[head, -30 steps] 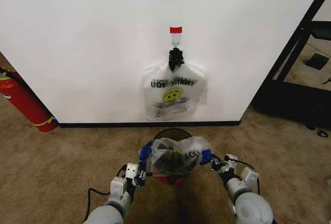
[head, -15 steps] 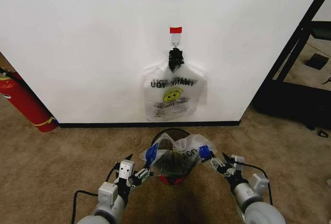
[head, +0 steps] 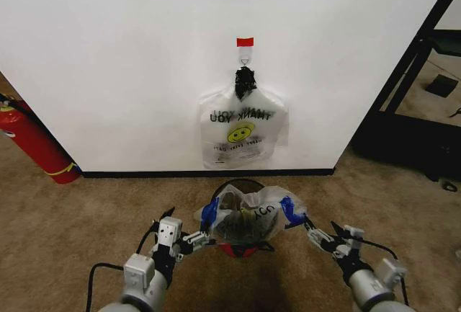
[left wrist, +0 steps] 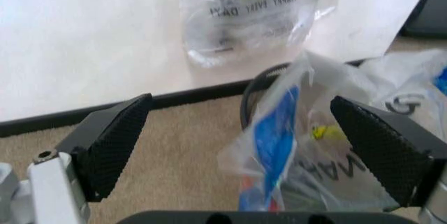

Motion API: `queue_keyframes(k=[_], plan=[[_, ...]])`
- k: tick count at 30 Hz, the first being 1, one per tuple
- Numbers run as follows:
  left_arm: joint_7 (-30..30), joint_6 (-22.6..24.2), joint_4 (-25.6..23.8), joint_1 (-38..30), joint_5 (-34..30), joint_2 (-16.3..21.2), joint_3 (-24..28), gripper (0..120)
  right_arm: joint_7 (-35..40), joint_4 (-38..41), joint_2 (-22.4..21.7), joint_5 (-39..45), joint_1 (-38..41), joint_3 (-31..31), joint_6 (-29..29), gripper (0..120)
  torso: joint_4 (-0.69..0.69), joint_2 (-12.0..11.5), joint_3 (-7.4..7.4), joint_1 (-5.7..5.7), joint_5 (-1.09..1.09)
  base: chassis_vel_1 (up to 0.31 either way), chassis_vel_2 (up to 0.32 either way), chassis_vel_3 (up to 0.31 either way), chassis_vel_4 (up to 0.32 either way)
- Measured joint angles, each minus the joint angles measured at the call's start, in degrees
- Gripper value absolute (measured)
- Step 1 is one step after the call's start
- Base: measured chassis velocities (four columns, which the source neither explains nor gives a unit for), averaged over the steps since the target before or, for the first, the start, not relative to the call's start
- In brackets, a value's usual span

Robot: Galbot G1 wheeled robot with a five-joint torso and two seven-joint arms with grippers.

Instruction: Pick up the garbage bag from the wall and place it over the trash bin.

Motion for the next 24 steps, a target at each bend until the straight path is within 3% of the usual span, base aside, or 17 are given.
queue_keyframes(k=[5,7,13,15,19,20,24], plan=[[-0.67,0.58,-0.12,-2.11,-1.50,0.37,-0.09,100,0.12,0.30,0.23,-1.21,0.54,-0.43,-1.88,100,0.03,0.00,0.00,0.00,0.01,0.000,0.000,0.000,0.000],[-0.93,0.67,0.06,-3.93,-2.69,0.43,-0.09,100,2.31,1.20,0.53,0.14,1.41,-0.92,-5.29,100,0.03,0.00,0.00,0.00,0.01,0.000,0.000,0.000,0.000],[-1.65,1.99,0.98,-10.91,-10.01,1.44,-0.76,100,7.54,1.77,0.42,3.50,4.65,-2.47,-8.86,100,-0.01,0.00,0.01,0.00,0.00,0.000,0.000,0.000,0.000],[-1.47,3.13,2.04,-14.80,-14.21,2.55,-0.92,100,8.10,2.17,-0.30,6.09,5.82,-2.88,-9.38,100,0.10,0.00,0.01,0.00,0.02,0.000,0.000,0.000,0.000],[-1.22,4.13,3.46,-18.15,-17.41,2.97,0.01,100,7.85,2.23,-0.61,6.33,5.74,-2.90,-9.32,100,0.06,0.00,0.01,0.00,0.00,0.000,0.000,0.000,0.000],[-1.22,7.63,8.10,-27.25,-23.84,2.84,2.76,100,6.80,2.54,-0.82,5.38,4.86,-2.81,-9.01,100,-0.03,0.00,0.01,0.00,0.00,0.000,0.000,0.000,0.000],[-0.85,14.60,16.59,-40.32,-34.32,1.42,8.37,100,4.95,2.65,-0.92,1.45,3.10,-2.31,-8.83,100,0.01,0.00,0.01,0.01,-0.01,0.000,0.000,0.000,0.000]])
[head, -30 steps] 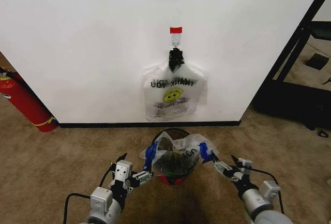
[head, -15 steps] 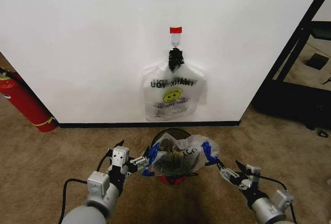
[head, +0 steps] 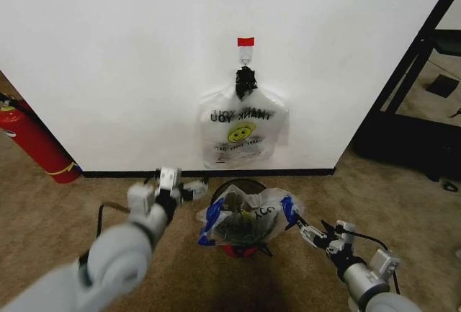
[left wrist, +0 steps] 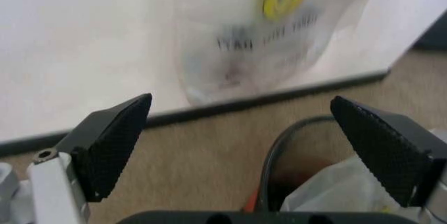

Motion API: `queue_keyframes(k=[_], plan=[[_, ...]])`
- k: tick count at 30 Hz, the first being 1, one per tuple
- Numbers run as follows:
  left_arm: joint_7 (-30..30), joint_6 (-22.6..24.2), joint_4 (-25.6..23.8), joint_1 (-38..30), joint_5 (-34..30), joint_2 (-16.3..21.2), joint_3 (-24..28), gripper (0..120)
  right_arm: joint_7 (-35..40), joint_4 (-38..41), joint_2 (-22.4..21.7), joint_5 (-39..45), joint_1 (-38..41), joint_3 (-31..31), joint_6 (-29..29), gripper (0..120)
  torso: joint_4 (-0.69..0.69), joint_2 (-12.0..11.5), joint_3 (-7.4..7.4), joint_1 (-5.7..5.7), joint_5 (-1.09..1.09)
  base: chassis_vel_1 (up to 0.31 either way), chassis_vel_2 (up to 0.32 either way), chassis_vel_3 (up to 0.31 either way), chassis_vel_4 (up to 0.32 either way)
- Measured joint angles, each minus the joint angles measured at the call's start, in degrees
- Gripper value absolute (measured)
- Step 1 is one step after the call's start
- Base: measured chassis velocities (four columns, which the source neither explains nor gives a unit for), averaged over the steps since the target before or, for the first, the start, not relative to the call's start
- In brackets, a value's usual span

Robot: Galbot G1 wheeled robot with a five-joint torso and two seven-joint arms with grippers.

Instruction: Pick up the garbage bag from the wall and place it over the trash bin.

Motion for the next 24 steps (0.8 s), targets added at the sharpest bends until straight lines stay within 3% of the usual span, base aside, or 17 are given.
queue_keyframes(k=[3,11,14,18,24], plan=[[2.21,2.08,5.78,-7.10,-1.57,-1.68,4.99,100,-0.38,-0.55,0.24,-2.01,-0.98,0.21,0.26,100,0.02,0.00,0.00,0.00,0.02,0.000,0.000,0.000,0.000],[6.42,4.56,15.53,-16.58,-1.98,-5.51,15.19,100,-2.11,-0.22,0.69,-4.35,-4.78,1.36,1.74,100,0.02,0.00,0.00,0.00,0.03,0.000,0.000,0.000,0.000],[10.48,5.28,21.31,-21.25,-0.49,-6.96,19.96,100,-3.83,-0.04,0.47,-6.07,-7.81,2.16,4.64,100,0.01,0.00,0.00,0.00,0.01,0.000,0.000,0.000,0.000],[15.61,7.59,27.28,-25.47,0.34,-8.65,23.02,100,-6.38,-0.23,0.29,-8.52,-10.87,3.24,9.19,100,0.01,0.00,-0.01,0.00,0.02,0.000,0.000,0.000,0.000],[18.44,9.75,31.62,-28.22,-1.42,-10.67,24.21,91,-6.46,0.38,0.25,-9.78,-11.85,3.81,10.31,100,0.00,0.00,-0.01,0.00,0.02,0.000,0.000,0.000,0.000]])
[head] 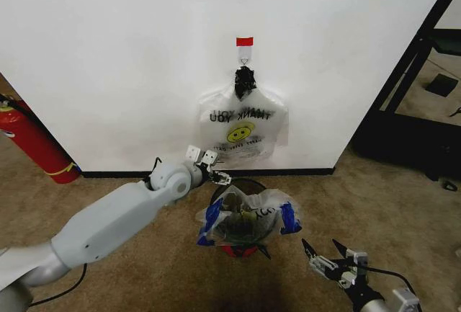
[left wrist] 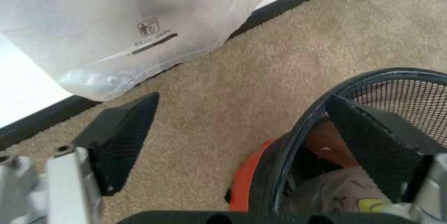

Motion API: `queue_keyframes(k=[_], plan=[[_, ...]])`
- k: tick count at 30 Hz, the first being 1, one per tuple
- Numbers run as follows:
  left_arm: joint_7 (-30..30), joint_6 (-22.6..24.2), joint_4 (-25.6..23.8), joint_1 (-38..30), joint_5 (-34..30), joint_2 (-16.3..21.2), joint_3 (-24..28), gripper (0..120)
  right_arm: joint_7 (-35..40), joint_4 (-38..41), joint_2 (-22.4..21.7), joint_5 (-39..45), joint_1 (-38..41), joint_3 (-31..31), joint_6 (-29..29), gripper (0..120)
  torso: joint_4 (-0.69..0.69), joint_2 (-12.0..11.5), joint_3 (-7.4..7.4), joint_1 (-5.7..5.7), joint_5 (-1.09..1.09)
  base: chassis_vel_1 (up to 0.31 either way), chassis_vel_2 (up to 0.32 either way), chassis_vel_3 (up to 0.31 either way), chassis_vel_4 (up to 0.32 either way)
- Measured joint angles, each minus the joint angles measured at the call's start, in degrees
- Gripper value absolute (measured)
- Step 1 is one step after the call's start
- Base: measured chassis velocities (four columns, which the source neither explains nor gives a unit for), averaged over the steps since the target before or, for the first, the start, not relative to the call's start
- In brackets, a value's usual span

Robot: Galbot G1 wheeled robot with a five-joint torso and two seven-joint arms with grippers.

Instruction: Pick up the garbage bag from the wall and place it over the trash bin.

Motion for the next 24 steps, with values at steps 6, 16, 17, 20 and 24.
queue_keyframes(k=[6,16,17,20,24], plan=[[3.16,0.17,0.18,0.03,-0.17,1.09,0.62,70,1.60,0.46,-0.24,1.12,1.11,-0.17,-2.01,100,0.04,0.00,0.00,0.00,0.00,0.000,0.000,0.000,0.000],[6.01,1.50,0.13,1.03,-1.86,1.04,0.26,58,3.73,1.54,-0.99,2.41,2.04,0.23,-5.83,100,0.01,0.00,0.00,0.00,-0.01,0.000,0.000,0.000,0.000],[6.00,1.58,0.10,1.13,-2.08,0.93,0.09,58,3.92,1.54,-0.96,2.53,2.09,0.10,-6.04,100,0.02,0.00,0.00,-0.01,-0.01,0.000,0.000,0.000,0.000],[6.00,1.68,0.34,1.12,-2.23,0.74,0.30,58,4.38,1.54,-0.95,2.81,2.25,-0.22,-6.49,100,0.01,0.00,0.00,0.00,-0.01,0.000,0.000,0.000,0.000],[5.99,1.72,1.05,1.13,-1.99,0.34,1.50,50,4.88,1.77,-0.78,2.93,2.84,-0.69,-6.85,100,0.01,0.00,0.00,-0.01,-0.01,0.000,0.000,0.000,0.000]])
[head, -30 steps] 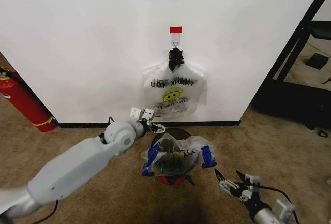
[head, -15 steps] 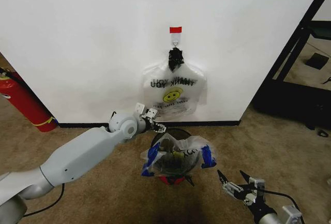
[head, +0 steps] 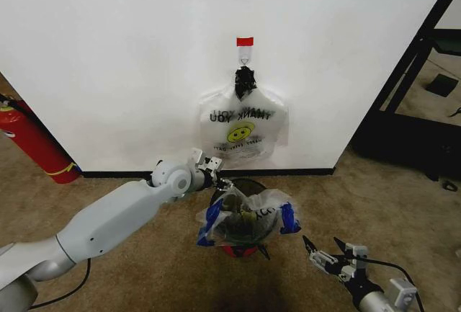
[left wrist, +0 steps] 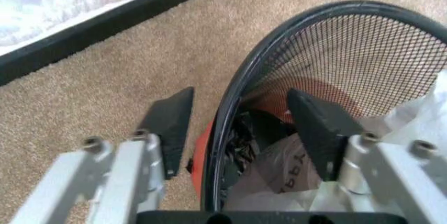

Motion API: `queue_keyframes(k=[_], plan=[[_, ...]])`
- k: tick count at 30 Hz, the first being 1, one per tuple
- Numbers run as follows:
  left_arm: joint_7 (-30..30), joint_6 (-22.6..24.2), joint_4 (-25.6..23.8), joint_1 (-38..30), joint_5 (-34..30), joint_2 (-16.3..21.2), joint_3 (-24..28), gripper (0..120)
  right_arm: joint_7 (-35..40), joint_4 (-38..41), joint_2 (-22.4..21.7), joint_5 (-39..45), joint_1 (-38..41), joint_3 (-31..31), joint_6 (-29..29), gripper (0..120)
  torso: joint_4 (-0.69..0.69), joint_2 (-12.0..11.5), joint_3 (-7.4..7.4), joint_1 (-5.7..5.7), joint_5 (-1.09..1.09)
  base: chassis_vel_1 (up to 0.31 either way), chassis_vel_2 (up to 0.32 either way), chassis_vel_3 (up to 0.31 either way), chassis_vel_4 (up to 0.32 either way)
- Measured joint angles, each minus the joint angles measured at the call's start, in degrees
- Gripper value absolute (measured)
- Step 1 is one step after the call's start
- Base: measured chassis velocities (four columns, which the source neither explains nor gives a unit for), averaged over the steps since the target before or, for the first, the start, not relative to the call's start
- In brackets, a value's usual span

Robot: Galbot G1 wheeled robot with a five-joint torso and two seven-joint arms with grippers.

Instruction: Pick up the garbage bag from the wall and place it over the trash bin.

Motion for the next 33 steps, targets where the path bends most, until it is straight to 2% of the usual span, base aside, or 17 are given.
queue_keyframes(k=[1,8,9,12,14,23,29,30,33], plan=[[0.00,0.00,0.00,0.00,0.00,0.00,0.00,50,0.00,0.00,0.00,0.00,0.00,0.00,0.00,100,0.00,0.00,0.00,0.00,0.00,0.000,0.000,0.000,0.000],[-0.20,-0.06,1.11,-0.83,-0.80,-0.10,0.39,21,0.67,0.92,0.24,0.93,0.17,-0.25,-0.43,100,-0.01,0.00,0.00,0.00,0.00,0.000,0.000,0.000,0.000],[-0.20,-0.06,1.11,-0.83,-0.80,-0.10,0.39,21,0.67,0.92,0.24,0.93,0.17,-0.25,-0.43,100,-0.01,0.00,0.00,0.00,0.00,0.000,0.000,0.000,0.000],[-0.36,-0.07,0.94,-0.72,-1.23,0.35,0.37,8,1.01,1.03,0.32,0.94,0.42,-0.61,-0.60,100,0.01,0.00,0.00,0.00,0.00,0.000,0.000,0.000,0.000],[-0.67,-0.04,0.83,-0.43,-1.26,0.48,0.32,4,1.38,1.03,0.37,0.91,0.76,-0.86,-0.73,100,0.00,0.00,0.00,0.00,-0.01,0.000,0.000,0.000,0.000],[-3.48,0.18,-1.93,1.83,-2.54,1.48,-1.56,4,2.07,1.24,0.62,0.71,1.25,-1.38,-1.02,100,-0.01,0.00,0.00,0.00,-0.01,0.000,0.000,0.000,0.000],[-12.47,-0.49,-8.41,8.06,-6.00,3.15,-8.38,4,2.49,1.78,0.82,0.65,1.45,-1.44,-1.31,100,0.00,0.00,0.00,0.00,0.00,0.000,0.000,0.000,0.000],[-12.47,-0.49,-8.41,8.06,-6.00,3.15,-8.38,4,2.49,1.78,0.82,0.65,1.45,-1.44,-1.31,100,0.00,0.00,0.00,0.00,0.00,0.000,0.000,0.000,0.000],[-18.38,-1.27,-11.73,12.27,-8.65,3.31,-14.35,4,2.84,2.50,0.75,0.64,1.53,-1.52,-1.58,100,0.00,0.00,0.00,0.00,-0.01,0.000,0.000,0.000,0.000]])
